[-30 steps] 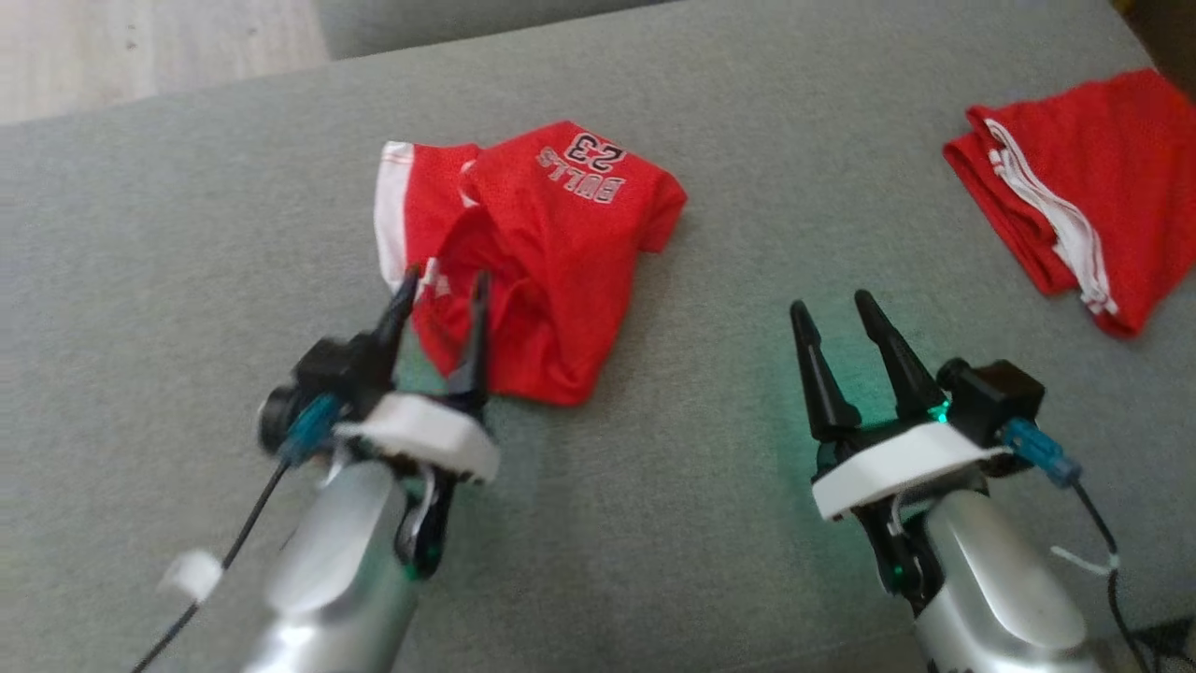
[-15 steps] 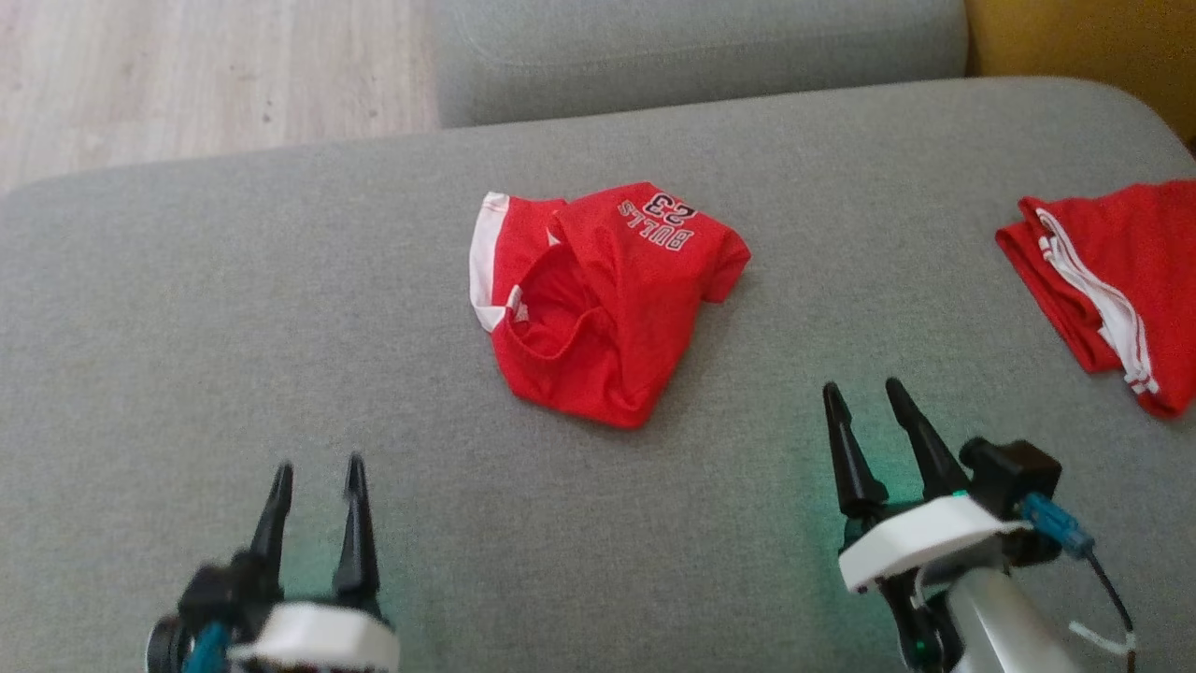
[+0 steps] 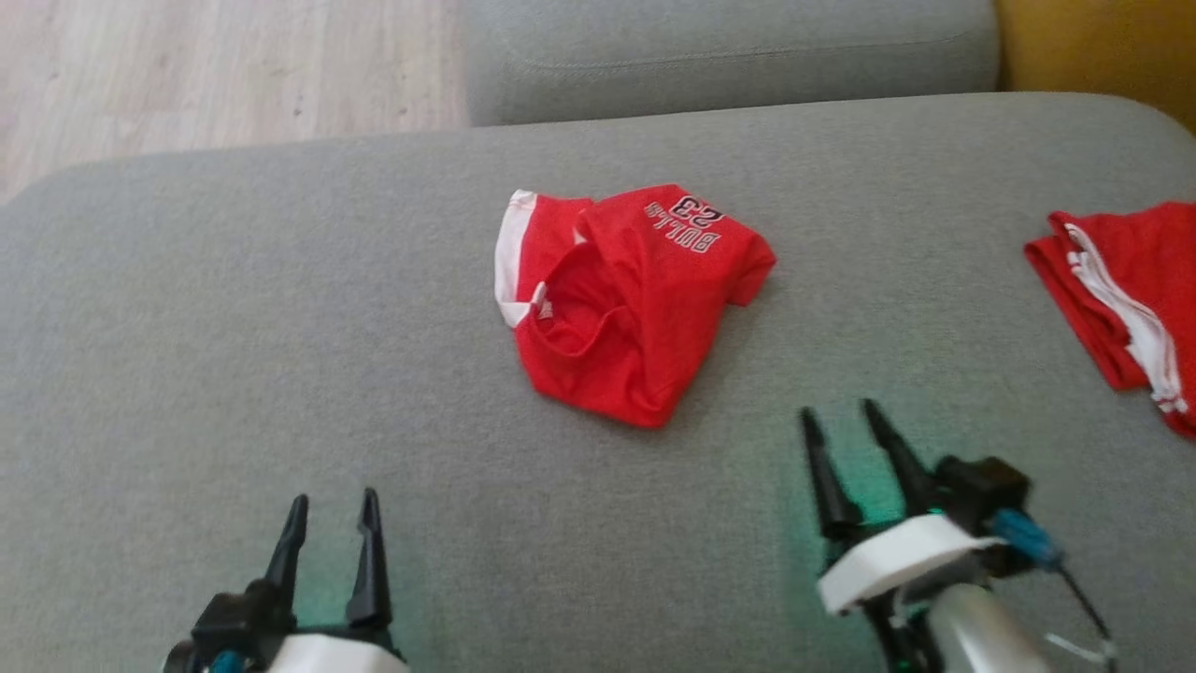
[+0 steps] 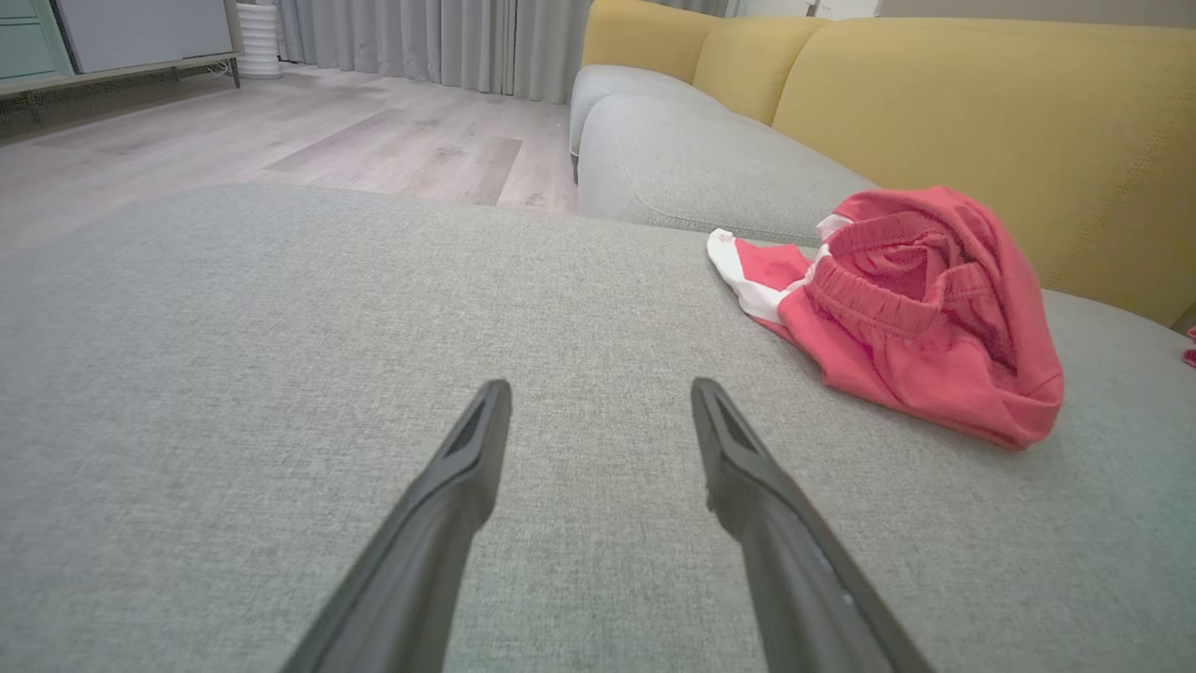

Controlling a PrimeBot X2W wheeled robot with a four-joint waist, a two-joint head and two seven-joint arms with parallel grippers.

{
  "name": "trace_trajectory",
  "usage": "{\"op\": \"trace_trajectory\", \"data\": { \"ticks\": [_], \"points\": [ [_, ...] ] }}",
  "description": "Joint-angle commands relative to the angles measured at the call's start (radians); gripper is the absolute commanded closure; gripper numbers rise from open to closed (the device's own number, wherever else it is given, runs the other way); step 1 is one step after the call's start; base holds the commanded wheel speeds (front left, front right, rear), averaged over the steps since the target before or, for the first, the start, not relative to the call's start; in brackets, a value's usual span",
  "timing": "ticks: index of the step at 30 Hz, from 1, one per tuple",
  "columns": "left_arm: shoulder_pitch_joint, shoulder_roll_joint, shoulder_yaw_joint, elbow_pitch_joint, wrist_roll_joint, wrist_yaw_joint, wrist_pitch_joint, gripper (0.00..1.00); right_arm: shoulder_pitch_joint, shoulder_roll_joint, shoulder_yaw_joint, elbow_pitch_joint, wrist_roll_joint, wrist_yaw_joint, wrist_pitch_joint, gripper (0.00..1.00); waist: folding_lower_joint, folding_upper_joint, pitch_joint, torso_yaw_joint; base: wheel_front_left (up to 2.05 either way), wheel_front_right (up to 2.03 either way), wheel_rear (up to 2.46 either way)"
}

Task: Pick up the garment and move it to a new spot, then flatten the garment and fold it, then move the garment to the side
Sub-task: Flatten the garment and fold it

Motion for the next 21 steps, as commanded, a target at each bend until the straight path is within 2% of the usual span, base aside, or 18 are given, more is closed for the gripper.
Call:
{"op": "trace_trajectory", "data": {
  "ticks": [1,7,12,16,21],
  "points": [
    [-0.059,0.0,0.01,-0.024,-0.013,0.005,-0.005,0.0,-0.067,0.005,0.059,-0.028,0.004,-0.001,-0.004,0.0,0.0,-0.0001,0.016,0.024,0.0,0.0,0.0],
    [-0.099,0.0,-0.078,-0.009,-0.043,0.011,-0.005,0.0,-0.224,0.005,0.235,-0.01,0.054,-0.001,-0.004,0.0,0.0,-0.0001,0.069,0.122,0.0,0.0,0.0],
    [-0.134,0.0,-0.173,0.012,-0.076,0.012,-0.005,0.0,-0.361,0.005,0.335,0.056,0.096,-0.001,-0.004,0.0,0.0,-0.0001,0.118,0.222,0.0,0.0,0.0],
    [-0.148,0.0,-0.229,0.019,-0.104,0.02,-0.005,0.0,-0.443,0.005,0.367,0.18,0.138,-0.001,-0.004,0.0,0.0,-0.0001,0.142,0.289,0.0,0.0,0.0],
    [-0.153,0.0,-0.272,0.022,-0.129,0.033,-0.005,0.0,-0.51,0.005,0.348,0.34,0.162,-0.001,-0.003,0.0,0.0,-0.0001,0.164,0.338,0.0,0.0,0.0]
  ]
}}
